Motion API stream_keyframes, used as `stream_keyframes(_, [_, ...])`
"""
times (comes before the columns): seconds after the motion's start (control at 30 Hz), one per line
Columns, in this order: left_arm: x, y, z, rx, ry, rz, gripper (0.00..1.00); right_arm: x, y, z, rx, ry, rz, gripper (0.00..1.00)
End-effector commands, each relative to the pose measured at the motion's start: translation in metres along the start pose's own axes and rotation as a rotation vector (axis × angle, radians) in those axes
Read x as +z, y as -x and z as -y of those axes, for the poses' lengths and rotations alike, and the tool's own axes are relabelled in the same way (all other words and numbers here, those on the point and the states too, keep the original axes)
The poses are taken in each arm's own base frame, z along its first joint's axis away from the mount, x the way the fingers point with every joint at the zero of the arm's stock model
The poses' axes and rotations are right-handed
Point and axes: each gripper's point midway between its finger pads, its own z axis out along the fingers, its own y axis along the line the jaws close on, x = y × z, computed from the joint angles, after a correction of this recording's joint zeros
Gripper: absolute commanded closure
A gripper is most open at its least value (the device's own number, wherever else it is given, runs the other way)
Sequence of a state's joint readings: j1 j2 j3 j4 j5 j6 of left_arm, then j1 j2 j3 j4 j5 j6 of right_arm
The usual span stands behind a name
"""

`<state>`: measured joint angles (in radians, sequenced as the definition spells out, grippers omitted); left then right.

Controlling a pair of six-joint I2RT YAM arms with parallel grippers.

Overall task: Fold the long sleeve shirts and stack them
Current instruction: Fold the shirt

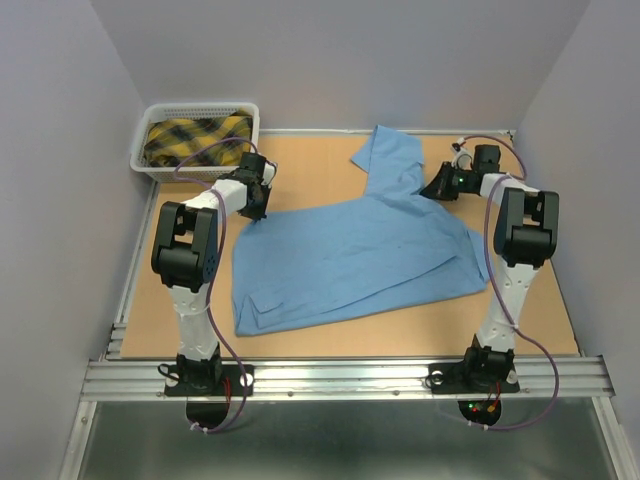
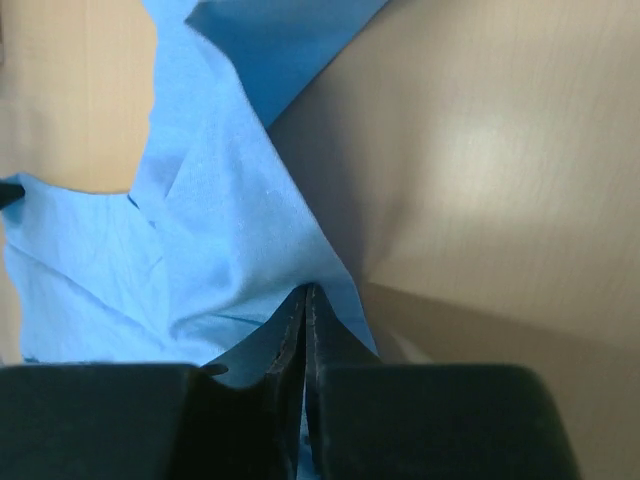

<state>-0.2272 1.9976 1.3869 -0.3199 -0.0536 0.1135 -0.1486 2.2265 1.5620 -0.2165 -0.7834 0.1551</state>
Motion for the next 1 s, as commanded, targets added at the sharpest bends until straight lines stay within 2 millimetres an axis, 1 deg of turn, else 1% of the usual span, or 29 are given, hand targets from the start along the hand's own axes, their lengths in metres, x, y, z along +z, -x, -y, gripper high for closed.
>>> stream_keyframes(0.0, [-0.004, -0.006, -0.004, 0.003, 0.012, -0.012, 0.96, -0.012, 0.053, -0.031, -0.126, 0.042, 0.106, 0.99])
stream_keyframes(0.07, [-0.004, -0.007, -0.007, 0.003, 0.028, -0.013, 0.96, -0.020, 0.071, -0.036, -0.149, 0.020, 0.147, 0.99])
stream_keyframes(0.1, [-0.004, -0.008, -0.009, 0.005, 0.037, -0.018, 0.96, -0.028, 0.082, -0.044, -0.168, 0.008, 0.174, 0.99])
stream_keyframes(0.13, [-0.003, -0.010, -0.011, 0.004, 0.049, -0.023, 0.98, -0.034, 0.091, -0.047, -0.184, -0.009, 0.198, 0.99])
stream_keyframes(0.17, [-0.003, -0.011, -0.013, 0.007, 0.065, -0.027, 0.98, -0.040, 0.098, -0.046, -0.196, -0.052, 0.224, 0.99])
stream_keyframes(0.2, [-0.003, -0.012, -0.015, 0.007, 0.073, -0.029, 0.99, -0.049, 0.107, -0.052, -0.212, -0.070, 0.251, 0.99])
stream_keyframes(0.23, [-0.003, -0.012, -0.016, 0.007, 0.078, -0.029, 0.99, -0.054, 0.112, -0.055, -0.223, -0.088, 0.269, 0.99])
stream_keyframes(0.3, [-0.003, -0.012, -0.018, 0.006, 0.090, -0.033, 0.99, -0.064, 0.120, -0.052, -0.239, -0.150, 0.301, 0.99])
stream_keyframes(0.33, [-0.003, -0.013, -0.018, 0.006, 0.094, -0.035, 0.99, -0.073, 0.126, -0.052, -0.251, -0.195, 0.329, 0.99])
stream_keyframes(0.4, [-0.003, -0.012, -0.019, 0.006, 0.096, -0.033, 0.99, -0.078, 0.128, -0.051, -0.252, -0.219, 0.340, 0.99])
stream_keyframes(0.43, [-0.003, -0.013, -0.018, 0.007, 0.094, -0.038, 0.99, -0.076, 0.126, -0.051, -0.249, -0.213, 0.334, 0.99])
stream_keyframes(0.47, [-0.003, -0.011, -0.017, 0.004, 0.088, -0.030, 0.99, -0.072, 0.121, -0.054, -0.245, -0.170, 0.312, 0.99])
stream_keyframes(0.5, [-0.003, -0.012, -0.016, 0.004, 0.082, -0.031, 0.99, -0.067, 0.116, -0.056, -0.237, -0.143, 0.292, 0.93])
stream_keyframes(0.53, [-0.003, -0.011, -0.014, 0.004, 0.072, -0.028, 0.99, -0.063, 0.111, -0.057, -0.229, -0.115, 0.274, 0.79])
stream_keyframes(0.57, [-0.003, -0.010, -0.014, 0.006, 0.067, -0.026, 0.99, -0.053, 0.101, -0.058, -0.218, -0.059, 0.237, 0.56])
stream_keyframes(0.67, [-0.004, -0.011, -0.014, 0.006, 0.066, -0.026, 0.99, -0.039, 0.086, -0.058, -0.211, 0.006, 0.186, 0.33])
stream_keyframes(0.7, [-0.005, -0.011, -0.014, 0.006, 0.066, -0.024, 0.99, -0.030, 0.077, -0.052, -0.200, 0.017, 0.161, 0.31])
stream_keyframes(0.77, [-0.005, -0.010, -0.013, 0.007, 0.064, -0.021, 0.99, -0.024, 0.067, -0.048, -0.201, 0.045, 0.133, 0.28])
stream_keyframes(0.87, [-0.005, -0.009, -0.012, 0.005, 0.054, -0.018, 0.99, -0.015, 0.051, -0.037, -0.215, 0.052, 0.097, 0.28])
stream_keyframes(0.97, [-0.004, -0.009, -0.010, 0.002, 0.046, -0.019, 0.99, -0.009, 0.039, -0.033, -0.227, 0.084, 0.069, 0.30])
